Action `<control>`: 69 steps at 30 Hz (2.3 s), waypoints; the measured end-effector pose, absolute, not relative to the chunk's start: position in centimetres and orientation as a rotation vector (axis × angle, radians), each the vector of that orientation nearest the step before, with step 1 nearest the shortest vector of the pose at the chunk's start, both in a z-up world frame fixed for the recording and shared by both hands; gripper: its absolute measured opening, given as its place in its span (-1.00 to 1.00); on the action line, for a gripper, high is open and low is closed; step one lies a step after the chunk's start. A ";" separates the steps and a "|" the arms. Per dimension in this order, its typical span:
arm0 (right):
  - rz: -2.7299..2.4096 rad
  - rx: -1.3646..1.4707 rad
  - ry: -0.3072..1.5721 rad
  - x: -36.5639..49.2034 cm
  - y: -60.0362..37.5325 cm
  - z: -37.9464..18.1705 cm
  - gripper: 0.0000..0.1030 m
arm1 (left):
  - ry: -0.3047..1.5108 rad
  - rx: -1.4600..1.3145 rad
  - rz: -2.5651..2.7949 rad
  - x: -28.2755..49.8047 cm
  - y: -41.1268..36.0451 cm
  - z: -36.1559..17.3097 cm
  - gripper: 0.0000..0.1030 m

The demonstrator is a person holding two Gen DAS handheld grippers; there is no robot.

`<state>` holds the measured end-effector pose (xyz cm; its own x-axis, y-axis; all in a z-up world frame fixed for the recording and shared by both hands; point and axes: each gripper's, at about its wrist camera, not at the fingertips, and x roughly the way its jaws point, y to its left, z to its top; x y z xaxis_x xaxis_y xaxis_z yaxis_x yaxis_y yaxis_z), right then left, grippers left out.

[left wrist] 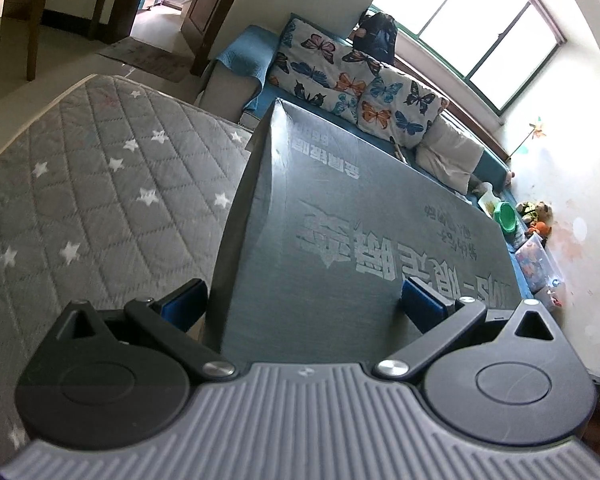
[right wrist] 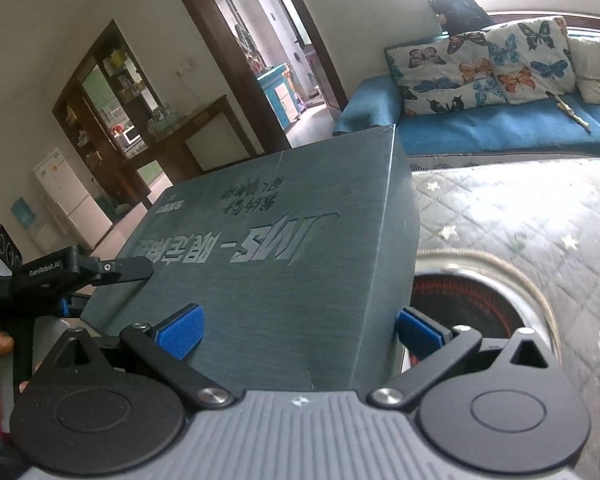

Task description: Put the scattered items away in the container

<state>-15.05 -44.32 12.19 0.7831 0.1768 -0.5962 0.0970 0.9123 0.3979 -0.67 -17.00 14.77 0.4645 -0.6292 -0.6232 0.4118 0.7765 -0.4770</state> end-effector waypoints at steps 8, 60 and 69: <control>0.039 0.451 0.682 -20.7 -41.8 12.2 1.00 | 0.865 -0.255 -0.655 -6.6 -14.6 15.0 1.00; 0.062 0.511 0.847 -40.3 -33.4 4.4 1.00 | 1.012 -0.237 -0.600 -26.3 -5.8 6.8 1.00; 0.061 0.518 0.883 -40.1 -33.5 4.1 1.00 | 1.037 -0.240 -0.589 -26.1 -6.0 6.4 1.00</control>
<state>-40.11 -33.52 4.09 0.6411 0.2599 -0.7221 0.1590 0.8755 0.4563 -26.06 -5.96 6.36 0.3724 -0.5635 -0.7374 0.3439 0.8218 -0.4543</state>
